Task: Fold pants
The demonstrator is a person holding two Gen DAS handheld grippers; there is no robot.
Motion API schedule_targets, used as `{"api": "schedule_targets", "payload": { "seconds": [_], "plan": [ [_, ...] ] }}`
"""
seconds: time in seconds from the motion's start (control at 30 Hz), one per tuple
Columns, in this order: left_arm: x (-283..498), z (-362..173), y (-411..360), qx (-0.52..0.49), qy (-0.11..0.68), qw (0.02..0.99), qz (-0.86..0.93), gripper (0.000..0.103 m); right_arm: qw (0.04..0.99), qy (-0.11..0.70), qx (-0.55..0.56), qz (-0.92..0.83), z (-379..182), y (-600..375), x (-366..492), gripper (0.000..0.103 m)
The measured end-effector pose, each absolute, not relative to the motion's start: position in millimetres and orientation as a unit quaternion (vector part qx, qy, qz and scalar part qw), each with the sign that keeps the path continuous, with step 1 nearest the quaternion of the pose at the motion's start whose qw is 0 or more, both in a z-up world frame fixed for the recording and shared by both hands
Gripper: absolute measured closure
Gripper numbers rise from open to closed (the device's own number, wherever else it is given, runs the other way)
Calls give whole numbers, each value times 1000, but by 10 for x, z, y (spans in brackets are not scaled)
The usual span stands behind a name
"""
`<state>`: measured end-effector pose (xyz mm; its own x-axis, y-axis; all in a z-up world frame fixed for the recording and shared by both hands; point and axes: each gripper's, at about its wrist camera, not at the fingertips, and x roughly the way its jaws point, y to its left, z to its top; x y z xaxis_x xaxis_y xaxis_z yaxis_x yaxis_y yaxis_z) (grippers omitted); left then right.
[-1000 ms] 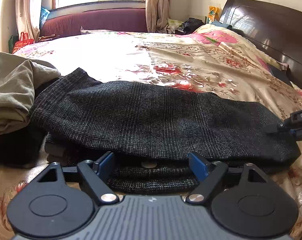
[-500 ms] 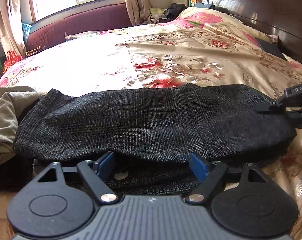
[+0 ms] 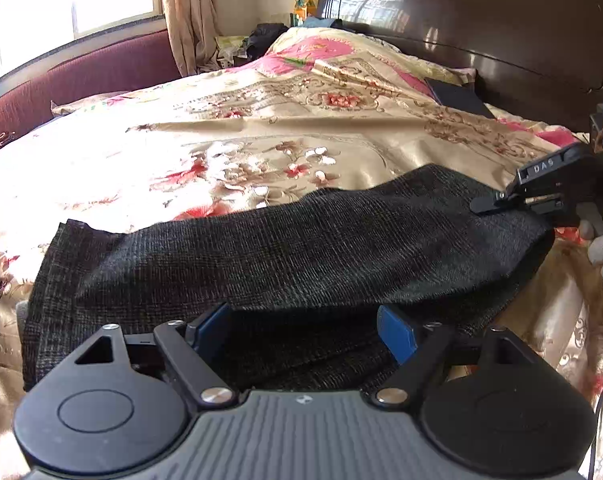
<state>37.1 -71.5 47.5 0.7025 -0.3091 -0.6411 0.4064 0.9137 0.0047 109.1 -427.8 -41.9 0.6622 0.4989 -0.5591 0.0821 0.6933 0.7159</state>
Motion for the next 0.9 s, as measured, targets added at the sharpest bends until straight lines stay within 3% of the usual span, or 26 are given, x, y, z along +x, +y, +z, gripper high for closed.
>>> {"api": "schedule_targets", "payload": {
  "seconds": [0.17, 0.37, 0.47, 0.53, 0.7, 0.9],
  "plan": [
    [446, 675, -559, 61, 271, 945, -170, 9, 852, 402, 318, 106, -301, -4078, 1012, 93],
    [543, 184, -348, 52, 369, 918, -138, 9, 858, 422, 283, 77, -312, -3931, 1113, 89],
    [361, 154, -305, 46, 355, 922, -145, 8, 858, 423, 282, 73, -307, -3910, 1114, 85],
    [319, 216, -286, 41, 347, 926, -143, 8, 852, 430, 288, 78, -322, -3917, 1122, 75],
    [334, 420, -242, 24, 296, 944, -145, 7, 854, 425, 290, 74, -317, -3882, 1058, 69],
    [525, 65, -197, 52, 348, 928, -120, 6, 856, 430, 281, 61, -354, -3814, 1089, 67]
  ]
}}
